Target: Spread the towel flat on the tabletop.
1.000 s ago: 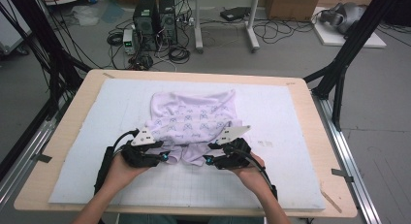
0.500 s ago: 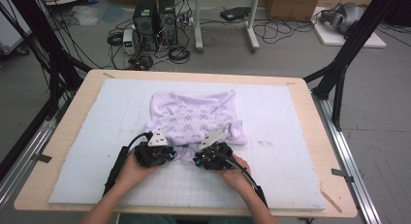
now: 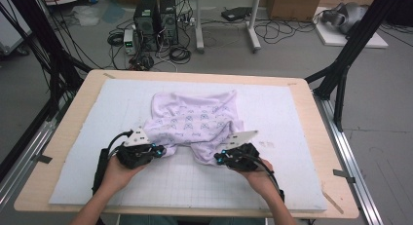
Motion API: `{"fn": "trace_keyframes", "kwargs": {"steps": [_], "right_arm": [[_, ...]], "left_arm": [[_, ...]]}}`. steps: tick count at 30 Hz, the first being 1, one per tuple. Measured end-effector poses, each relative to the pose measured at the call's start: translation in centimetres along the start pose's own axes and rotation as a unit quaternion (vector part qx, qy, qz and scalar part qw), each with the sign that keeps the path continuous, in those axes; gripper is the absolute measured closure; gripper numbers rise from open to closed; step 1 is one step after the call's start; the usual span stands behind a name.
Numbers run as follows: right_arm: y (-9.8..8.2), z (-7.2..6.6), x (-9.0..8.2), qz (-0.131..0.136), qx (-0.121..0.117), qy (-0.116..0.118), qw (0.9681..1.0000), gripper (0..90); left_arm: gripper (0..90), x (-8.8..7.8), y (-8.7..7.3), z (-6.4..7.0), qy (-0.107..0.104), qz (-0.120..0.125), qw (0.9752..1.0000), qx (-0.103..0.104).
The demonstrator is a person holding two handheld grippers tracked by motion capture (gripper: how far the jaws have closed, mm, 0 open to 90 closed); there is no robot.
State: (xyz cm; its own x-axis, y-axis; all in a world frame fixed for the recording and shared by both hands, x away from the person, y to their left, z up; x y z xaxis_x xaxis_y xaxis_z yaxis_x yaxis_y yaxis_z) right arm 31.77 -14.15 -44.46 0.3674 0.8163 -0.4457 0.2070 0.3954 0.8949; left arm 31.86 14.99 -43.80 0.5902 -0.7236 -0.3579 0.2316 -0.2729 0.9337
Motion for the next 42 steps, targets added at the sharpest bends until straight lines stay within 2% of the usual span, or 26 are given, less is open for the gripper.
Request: {"fn": "trace_keyframes", "kwargs": {"steps": [4,6,9,13,16,17,18,20,22,24,27,30,31,33,34,36,37,38,40,42], "right_arm": [[-0.3,0.3,-3.2,0.020,0.017,-0.010,0.9996,88.6],[-0.4,0.4,-4.1,0.022,0.012,-0.017,0.9995,88.6],[-0.6,0.6,-5.5,0.024,0.018,-0.024,0.9993,88.5],[-0.7,0.9,-7.3,0.027,0.016,-0.036,0.9989,88.6],[-1.2,0.7,-7.9,0.022,0.022,-0.027,0.9991,88.5],[-1.4,0.6,-7.9,0.015,0.019,-0.022,0.9995,88.4],[-1.7,0.4,-7.8,0.008,0.018,-0.020,0.9996,87.5],[-1.6,0.5,-7.8,0.018,0.025,-0.013,0.9995,79.4],[-1.2,0.7,-7.6,0.033,0.030,-0.013,0.9989,74.7],[-0.6,0.8,-6.9,0.035,0.027,-0.006,0.9990,71.1],[-0.5,0.9,-4.8,0.012,0.009,-0.004,0.9999,63.8],[-1.2,0.9,-2.5,-0.010,0.011,0.008,0.9999,58.9],[-1.6,0.9,-1.9,-0.024,0.012,0.012,0.9996,58.6],[-2.2,0.8,-1.0,-0.048,0.012,0.020,0.9986,59.1],[-2.5,0.6,-0.7,-0.054,0.013,0.023,0.9982,64.2],[-3.3,0.3,-0.1,-0.073,0.007,0.030,0.9969,72.6],[-3.4,0.2,-0.2,-0.063,0.008,0.030,0.9975,80.1],[-3.4,0.1,-0.3,-0.062,0.014,0.039,0.9972,84.0],[-3.4,0.1,-0.4,-0.063,0.018,0.042,0.9970,85.2],[-3.0,-0.2,-0.9,-0.050,0.021,0.045,0.9975,85.3]], "left_arm": [[86.6,-1.6,0.1,-0.7,0.013,0.009,0.9999,-0.004],[86.6,-2.2,0.3,-1.0,0.020,0.013,0.9997,-0.004],[86.6,-3.2,0.7,-1.5,0.027,0.015,0.9995,0.000],[86.7,-4.2,0.8,-1.9,0.031,0.019,0.9993,-0.005],[86.5,-4.5,0.3,-2.1,0.030,0.015,0.9994,-0.009],[85.6,-4.5,0.1,-2.1,0.029,0.012,0.9995,-0.008],[79.5,-4.5,0.0,-2.2,0.030,0.013,0.9994,-0.011],[65.1,-4.4,0.1,-2.2,0.029,0.016,0.9993,-0.017],[57.0,-4.3,0.3,-2.1,0.018,0.019,0.9994,-0.021],[53.1,-3.7,0.3,-1.6,-0.001,0.010,0.9998,-0.018],[49.2,-2.3,-0.4,-0.6,-0.028,-0.015,0.9994,-0.012],[48.3,-0.8,-1.5,0.5,-0.050,-0.041,0.9979,-0.009],[48.3,-0.4,-1.9,0.7,-0.056,-0.054,0.9970,-0.002],[50.3,0.4,-2.7,1.2,-0.061,-0.086,0.9943,0.014],[55.8,0.7,-3.0,1.4,-0.068,-0.097,0.9927,0.021],[67.8,0.8,-3.1,1.7,-0.081,-0.094,0.9921,0.023],[74.6,0.8,-3.0,1.9,-0.087,-0.094,0.9914,0.025],[81.8,0.8,-3.0,2.0,-0.089,-0.095,0.9911,0.027],[85.3,0.7,-2.9,2.0,-0.085,-0.089,0.9920,0.026],[86.0,0.0,-2.4,2.0,-0.082,-0.077,0.9934,0.024]]}}
Point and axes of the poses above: each handheld gripper's, and its own axes: x roughly forward along the jaws, y roughly out of its top, z roughly to its right, the point moved 5 cm from there along x, roughly forward along the jaws, and after that the axes turned 15 degrees about z, right-handed, at the moved point
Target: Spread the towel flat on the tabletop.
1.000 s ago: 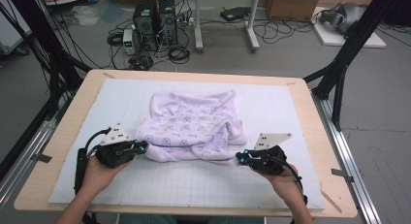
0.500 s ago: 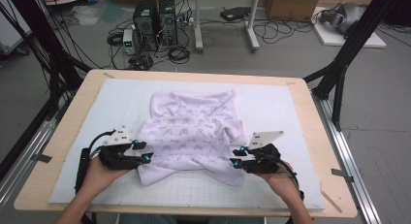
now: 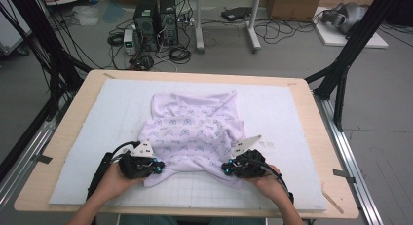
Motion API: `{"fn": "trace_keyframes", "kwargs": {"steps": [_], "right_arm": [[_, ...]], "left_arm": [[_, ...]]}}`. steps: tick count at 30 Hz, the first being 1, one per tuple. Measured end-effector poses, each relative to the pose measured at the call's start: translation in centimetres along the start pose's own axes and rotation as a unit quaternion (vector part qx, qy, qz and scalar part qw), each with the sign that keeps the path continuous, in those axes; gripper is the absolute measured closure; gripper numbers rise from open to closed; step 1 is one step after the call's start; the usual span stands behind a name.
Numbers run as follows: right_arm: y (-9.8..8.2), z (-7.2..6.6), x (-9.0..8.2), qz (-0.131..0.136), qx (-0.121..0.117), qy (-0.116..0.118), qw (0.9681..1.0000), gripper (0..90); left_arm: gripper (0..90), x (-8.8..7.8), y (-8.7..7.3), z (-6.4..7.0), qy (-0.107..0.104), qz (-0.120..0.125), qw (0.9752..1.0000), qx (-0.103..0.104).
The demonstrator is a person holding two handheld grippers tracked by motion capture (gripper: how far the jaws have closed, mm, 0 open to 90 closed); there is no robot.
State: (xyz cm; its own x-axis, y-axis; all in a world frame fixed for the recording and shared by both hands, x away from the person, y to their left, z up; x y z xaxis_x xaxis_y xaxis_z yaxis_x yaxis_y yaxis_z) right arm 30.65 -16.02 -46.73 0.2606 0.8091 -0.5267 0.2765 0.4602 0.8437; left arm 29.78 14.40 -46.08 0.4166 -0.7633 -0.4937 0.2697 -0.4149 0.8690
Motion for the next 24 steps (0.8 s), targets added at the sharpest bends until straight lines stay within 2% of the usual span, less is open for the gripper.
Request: {"fn": "trace_keyframes", "kwargs": {"steps": [4,6,8,11,12,13,14,15,18,20,22,24], "right_arm": [[0.9,-1.0,-2.2,0.028,-0.009,0.003,0.9996,85.3],[1.3,-1.6,-3.6,0.050,-0.009,0.005,0.9987,85.3],[1.8,-2.3,-5.0,0.070,-0.009,0.014,0.9974,85.3],[2.6,-3.8,-6.6,0.092,-0.024,0.029,0.9950,84.0],[2.8,-4.0,-7.0,0.098,-0.028,0.034,0.9943,81.7],[3.1,-4.1,-7.4,0.105,-0.029,0.035,0.9934,75.8],[3.4,-4.0,-7.6,0.111,-0.027,0.028,0.9930,72.7],[3.5,-3.7,-7.7,0.109,-0.028,0.023,0.9933,70.7],[3.0,-2.1,-6.8,0.093,-0.025,-0.007,0.9954,66.0],[2.2,-0.8,-5.5,0.074,-0.016,-0.026,0.9968,62.7],[1.4,0.1,-4.3,0.064,-0.010,-0.030,0.9974,60.8],[0.7,0.8,-2.9,0.038,-0.006,-0.041,0.9984,59.0]], "left_arm": [[86.4,-2.3,1.1,0.1,0.008,0.037,0.9993,-0.004],[86.5,-3.4,1.6,0.3,0.007,0.041,0.9991,0.001],[86.6,-4.7,2.4,1.1,-0.001,0.052,0.9986,0.008],[86.4,-6.0,3.5,2.1,-0.016,0.069,0.9974,0.012],[85.2,-6.3,3.8,2.3,-0.020,0.074,0.9970,0.012],[79.4,-6.4,3.9,2.3,-0.021,0.078,0.9966,0.009],[68.9,-6.3,4.0,2.2,-0.017,0.076,0.9970,0.008],[62.3,-6.1,3.8,2.0,-0.015,0.072,0.9972,0.008],[57.2,-4.7,3.0,1.2,-0.002,0.062,0.9981,0.006],[53.8,-3.3,2.1,0.2,0.007,0.050,0.9987,-0.006],[53.7,-2.1,1.2,-0.6,0.016,0.034,0.9993,-0.006],[53.7,-1.2,0.5,-1.3,0.020,0.016,0.9996,-0.012]]}}
Point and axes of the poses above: each handheld gripper's, and its own axes: x roughly forward along the jaws, y roughly out of its top, z roughly to its right, the point moved 5 cm from there along x, roughly forward along the jaws, and after that the axes turned 15 degrees about z, right-handed, at the moved point
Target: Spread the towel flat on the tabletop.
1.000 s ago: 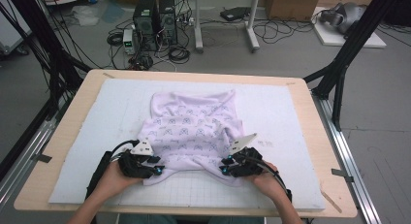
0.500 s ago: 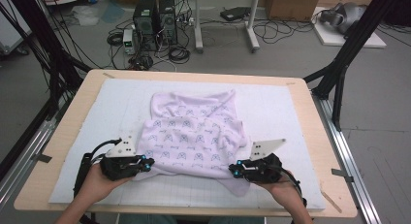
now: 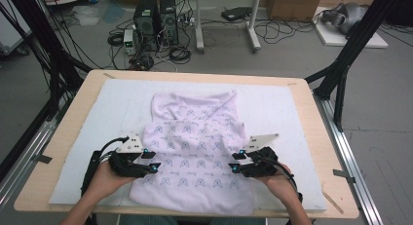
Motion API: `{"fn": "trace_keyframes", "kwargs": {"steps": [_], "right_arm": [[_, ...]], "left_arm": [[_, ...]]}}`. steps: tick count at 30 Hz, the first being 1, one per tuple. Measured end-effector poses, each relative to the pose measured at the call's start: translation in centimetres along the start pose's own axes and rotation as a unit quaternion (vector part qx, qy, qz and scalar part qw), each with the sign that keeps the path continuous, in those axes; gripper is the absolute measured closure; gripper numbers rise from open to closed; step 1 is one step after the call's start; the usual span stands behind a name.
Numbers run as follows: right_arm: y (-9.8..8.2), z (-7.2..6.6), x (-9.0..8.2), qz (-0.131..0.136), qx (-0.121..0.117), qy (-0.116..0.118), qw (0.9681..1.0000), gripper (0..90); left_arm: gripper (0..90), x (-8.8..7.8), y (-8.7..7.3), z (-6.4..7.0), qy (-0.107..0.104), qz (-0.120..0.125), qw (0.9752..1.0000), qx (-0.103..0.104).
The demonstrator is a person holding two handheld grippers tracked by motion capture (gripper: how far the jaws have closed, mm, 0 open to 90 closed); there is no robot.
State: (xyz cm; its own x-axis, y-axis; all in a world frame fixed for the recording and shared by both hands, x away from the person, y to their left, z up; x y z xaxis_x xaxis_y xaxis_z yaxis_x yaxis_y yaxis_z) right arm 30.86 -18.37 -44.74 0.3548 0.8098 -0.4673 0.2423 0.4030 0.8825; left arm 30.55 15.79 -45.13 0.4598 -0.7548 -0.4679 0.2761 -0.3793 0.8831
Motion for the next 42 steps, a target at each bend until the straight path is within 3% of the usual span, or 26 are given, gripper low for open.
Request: {"fn": "trace_keyframes", "kwargs": {"steps": [3,4,5,8,10,12,17,21,24,26,28,31,33,34,35,37,38,40,42], "right_arm": [[-0.9,0.4,1.6,-0.030,-0.008,-0.011,0.9994,59.8],[-1.2,0.4,2.1,-0.045,-0.010,-0.012,0.9989,63.1],[-1.5,0.4,2.4,-0.055,-0.013,-0.010,0.9984,66.2],[-1.7,0.2,2.6,-0.042,0.002,0.000,0.9991,83.0],[-1.6,-0.1,2.6,-0.043,-0.008,-0.001,0.9990,85.4],[-1.6,-0.4,2.5,-0.043,-0.009,0.002,0.9990,86.1],[-1.1,-1.5,1.0,-0.015,-0.003,0.017,0.9997,86.2],[-1.2,-3.0,-0.2,-0.005,-0.008,0.024,0.9997,86.2],[-1.3,-4.4,-1.1,-0.003,-0.011,0.043,0.9990,85.7],[-1.0,-4.8,-1.7,0.008,-0.015,0.049,0.9987,78.7],[-0.5,-4.5,-2.2,0.023,-0.010,0.041,0.9988,70.6],[-0.4,-3.3,-1.7,0.008,-0.015,0.022,0.9996,60.6],[-1.0,-2.8,-0.7,-0.009,-0.008,0.023,0.9997,58.5],[-1.4,-2.5,-0.2,-0.019,-0.006,0.021,0.9996,58.5],[-2.0,-2.3,0.4,-0.030,-0.004,0.021,0.9993,59.9],[-2.8,-2.4,1.1,-0.039,0.001,0.019,0.9990,66.6],[-2.9,-2.4,1.1,-0.024,0.005,0.022,0.9995,75.1],[-3.1,-2.6,0.9,-0.021,0.019,0.031,0.9991,84.2],[-3.1,-2.9,0.8,-0.025,0.007,0.035,0.9991,86.4]], "left_arm": [[54.1,1.3,-1.2,-0.7,0.008,-0.027,0.9996,-0.003],[56.5,1.5,-1.5,-0.7,0.007,-0.037,0.9993,0.001],[58.7,1.6,-1.5,-0.6,0.009,-0.030,0.9994,0.014],[83.6,1.7,-1.4,-0.2,0.006,-0.028,0.9992,0.028],[86.9,1.6,-1.4,0.1,0.010,-0.030,0.9990,0.032],[87.4,1.1,-1.3,0.3,0.008,-0.030,0.9990,0.033],[87.7,-1.0,-0.9,1.1,0.005,0.005,0.9997,0.024],[87.7,-2.3,-1.5,2.2,-0.008,0.015,0.9997,0.017],[87.6,-3.2,-1.5,3.4,-0.025,0.029,0.9992,0.014],[83.6,-3.6,-1.4,3.6,-0.027,0.032,0.9989,0.019],[63.3,-3.4,-1.3,3.0,-0.014,0.024,0.9994,0.019],[50.3,-2.3,-1.4,2.1,0.001,0.014,0.9998,0.013],[49.0,-1.4,-1.8,1.6,0.001,-0.003,1.0000,0.004],[51.7,-0.9,-2.2,1.5,-0.003,-0.013,0.9999,0.004],[61.1,-0.7,-2.5,1.5,-0.007,-0.021,0.9997,0.009],[74.7,-0.7,-2.6,1.9,-0.022,-0.011,0.9997,0.002],[79.5,-0.8,-2.7,2.0,-0.019,-0.012,0.9997,0.007],[81.7,-1.0,-2.7,2.2,-0.015,-0.011,0.9998,0.003],[82.4,-1.4,-2.7,2.5,-0.022,-0.010,0.9997,0.006]]}}
Point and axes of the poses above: each handheld gripper's, and its own axes: x roughly forward along the jaws, y roughly out of its top, z roughly to its right, the point moved 5 cm from there along x, roughly forward along the jaws, and after that the axes turned 15 degrees about z, right-handed, at the moved point
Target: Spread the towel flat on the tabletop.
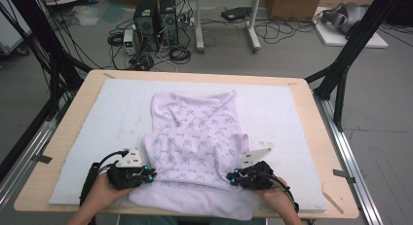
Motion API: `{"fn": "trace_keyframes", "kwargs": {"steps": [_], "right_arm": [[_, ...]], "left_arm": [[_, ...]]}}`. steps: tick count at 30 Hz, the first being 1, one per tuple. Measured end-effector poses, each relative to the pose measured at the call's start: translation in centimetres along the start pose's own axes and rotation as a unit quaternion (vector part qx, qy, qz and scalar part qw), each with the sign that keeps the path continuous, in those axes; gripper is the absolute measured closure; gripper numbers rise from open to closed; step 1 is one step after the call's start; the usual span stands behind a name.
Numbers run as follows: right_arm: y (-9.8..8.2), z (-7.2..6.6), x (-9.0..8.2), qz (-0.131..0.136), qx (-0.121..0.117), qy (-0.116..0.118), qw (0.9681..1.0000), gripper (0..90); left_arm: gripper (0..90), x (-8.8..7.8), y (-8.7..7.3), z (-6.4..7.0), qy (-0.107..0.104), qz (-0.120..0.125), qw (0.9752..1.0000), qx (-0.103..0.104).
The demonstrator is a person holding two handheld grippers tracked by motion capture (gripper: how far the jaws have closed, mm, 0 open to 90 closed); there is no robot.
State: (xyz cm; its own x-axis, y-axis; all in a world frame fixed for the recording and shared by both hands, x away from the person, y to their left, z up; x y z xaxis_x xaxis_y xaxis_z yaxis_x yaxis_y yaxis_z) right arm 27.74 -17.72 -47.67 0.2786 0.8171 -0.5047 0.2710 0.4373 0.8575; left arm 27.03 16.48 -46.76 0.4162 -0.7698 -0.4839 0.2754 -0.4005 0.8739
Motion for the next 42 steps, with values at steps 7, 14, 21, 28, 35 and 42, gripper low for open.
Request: {"fn": "trace_keyframes", "kwargs": {"steps": [7,14,21,28,35,42], "right_arm": [[0.3,0.2,-0.2,-0.013,-0.010,-0.007,0.9998,86.6],[3.3,3.1,-1.2,0.012,-0.021,-0.066,0.9975,86.9],[4.3,8.2,-0.8,0.026,0.019,-0.113,0.9930,77.2],[5.0,6.7,-1.9,0.048,-0.011,-0.118,0.9918,67.2],[5.3,3.5,-3.9,0.069,-0.046,-0.111,0.9904,62.5],[5.0,1.5,-4.6,0.069,-0.047,-0.086,0.9928,61.6]], "left_arm": [[82.4,-0.3,0.6,-0.4,0.014,0.014,0.9998,0.002],[82.5,1.0,4.1,-3.9,0.077,0.062,0.9951,0.004],[72.0,4.3,5.9,-8.4,0.124,0.066,0.9897,-0.029],[53.8,1.6,5.9,-7.3,0.123,0.072,0.9898,-0.012],[52.1,-1.2,4.7,-5.0,0.124,0.068,0.9899,0.017],[51.6,-3.2,4.1,-4.9,0.126,0.084,0.9884,0.005]]}}
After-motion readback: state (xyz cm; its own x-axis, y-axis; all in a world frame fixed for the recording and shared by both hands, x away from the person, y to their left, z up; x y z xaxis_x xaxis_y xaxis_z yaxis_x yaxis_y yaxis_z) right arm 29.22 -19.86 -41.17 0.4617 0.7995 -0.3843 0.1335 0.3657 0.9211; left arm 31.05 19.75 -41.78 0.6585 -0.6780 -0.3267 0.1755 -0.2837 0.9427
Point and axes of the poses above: each handheld gripper's, and its own axes: x roughly forward along the jaws, y roughly out of its top, z roughly to its right, the point moved 5 cm from there along x, roughly forward along the jaws, and after that the axes turned 15 degrees about z, right-handed, at the moved point
